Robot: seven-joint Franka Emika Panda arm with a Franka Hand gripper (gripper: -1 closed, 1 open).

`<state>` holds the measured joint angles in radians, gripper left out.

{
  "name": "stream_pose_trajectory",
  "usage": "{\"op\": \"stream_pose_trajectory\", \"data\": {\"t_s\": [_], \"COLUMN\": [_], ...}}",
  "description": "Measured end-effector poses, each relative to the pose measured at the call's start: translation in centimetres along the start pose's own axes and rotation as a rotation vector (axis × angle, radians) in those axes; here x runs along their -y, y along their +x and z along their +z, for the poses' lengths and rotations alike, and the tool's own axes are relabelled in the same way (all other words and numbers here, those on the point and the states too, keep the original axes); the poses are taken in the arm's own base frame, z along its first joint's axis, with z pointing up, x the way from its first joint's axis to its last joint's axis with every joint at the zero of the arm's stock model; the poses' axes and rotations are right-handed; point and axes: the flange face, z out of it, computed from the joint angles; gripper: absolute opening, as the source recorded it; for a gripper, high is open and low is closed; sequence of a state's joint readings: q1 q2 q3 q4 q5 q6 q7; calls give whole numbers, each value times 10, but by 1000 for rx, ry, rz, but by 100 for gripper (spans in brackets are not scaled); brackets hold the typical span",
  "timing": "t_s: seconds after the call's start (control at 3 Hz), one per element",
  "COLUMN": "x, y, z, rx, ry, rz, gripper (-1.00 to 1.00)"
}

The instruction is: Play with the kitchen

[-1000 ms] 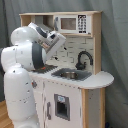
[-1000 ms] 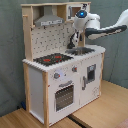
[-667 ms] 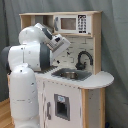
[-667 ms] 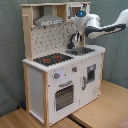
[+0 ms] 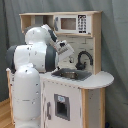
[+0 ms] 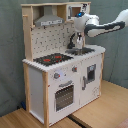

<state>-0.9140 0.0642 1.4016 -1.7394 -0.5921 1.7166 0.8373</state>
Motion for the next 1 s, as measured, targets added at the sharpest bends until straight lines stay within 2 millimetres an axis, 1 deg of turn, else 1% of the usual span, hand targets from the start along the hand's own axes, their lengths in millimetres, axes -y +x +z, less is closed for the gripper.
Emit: {"op": "stream_pose_trajectory", "data": {"t_s": [0.33,0.67,1.0], "x": [-11,-27,-58], "y": [-4,-7,15], "z": [13,28,48], "rx": [114,229,282], "ry": [-17,-39,17], "rz": [29,63,147], "gripper": [100,100,100]}}
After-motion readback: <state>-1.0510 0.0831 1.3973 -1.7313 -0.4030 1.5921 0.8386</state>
